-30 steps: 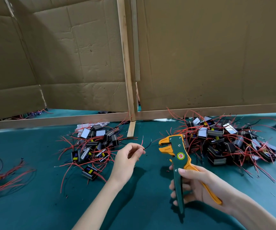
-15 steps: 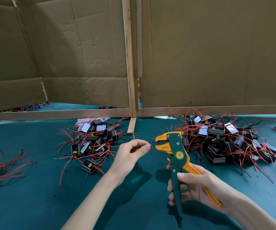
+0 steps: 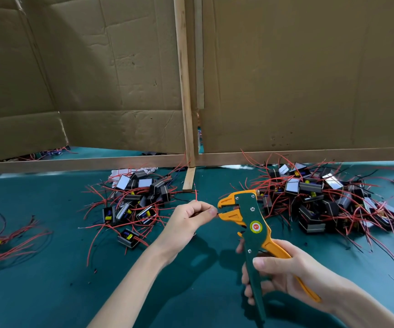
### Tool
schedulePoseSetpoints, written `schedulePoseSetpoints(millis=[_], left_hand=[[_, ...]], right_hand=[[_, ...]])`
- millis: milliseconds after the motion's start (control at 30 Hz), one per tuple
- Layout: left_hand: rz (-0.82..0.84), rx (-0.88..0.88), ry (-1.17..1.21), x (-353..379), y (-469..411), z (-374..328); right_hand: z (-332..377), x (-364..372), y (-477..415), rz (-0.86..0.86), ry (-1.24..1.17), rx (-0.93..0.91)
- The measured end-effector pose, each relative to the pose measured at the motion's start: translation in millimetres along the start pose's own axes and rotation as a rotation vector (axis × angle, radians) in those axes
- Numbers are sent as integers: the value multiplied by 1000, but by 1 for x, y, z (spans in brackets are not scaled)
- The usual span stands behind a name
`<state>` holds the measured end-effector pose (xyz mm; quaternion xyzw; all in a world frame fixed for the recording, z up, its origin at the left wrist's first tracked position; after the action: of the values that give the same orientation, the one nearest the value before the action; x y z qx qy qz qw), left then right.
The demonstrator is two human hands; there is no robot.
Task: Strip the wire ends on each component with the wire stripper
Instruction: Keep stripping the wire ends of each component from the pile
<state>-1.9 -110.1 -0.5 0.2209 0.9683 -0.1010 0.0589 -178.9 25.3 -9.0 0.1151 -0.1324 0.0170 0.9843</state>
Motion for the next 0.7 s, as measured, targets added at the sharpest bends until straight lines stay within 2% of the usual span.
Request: schedulePoseSetpoints(millis=[267, 433, 467, 600, 700], left_hand=[[20, 53, 6, 0, 0, 1], [-5, 70, 13, 7, -2, 10], [-6, 69, 12, 9, -2, 12], [-114, 85, 25, 8, -3, 15], [-199, 118, 33, 2, -5, 15]], right_hand=[[-10, 15, 2, -201, 38, 64], [-13, 9, -6, -380, 31, 13], [-12, 7, -5, -364, 6, 11], [-4, 5, -5, -89, -131, -10], [-4, 1, -7, -60, -119, -68]])
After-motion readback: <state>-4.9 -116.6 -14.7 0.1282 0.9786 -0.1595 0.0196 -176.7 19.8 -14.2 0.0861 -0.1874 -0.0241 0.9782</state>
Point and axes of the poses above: each hand's wrist, its own y-axis away from the middle knuckle, its own x-axis out of the palm, z = x × y, the point moved 1 cm from there along -y, towards the middle knuckle, and after that the axes turned 10 degrees about -z, right-handed, at the moved point
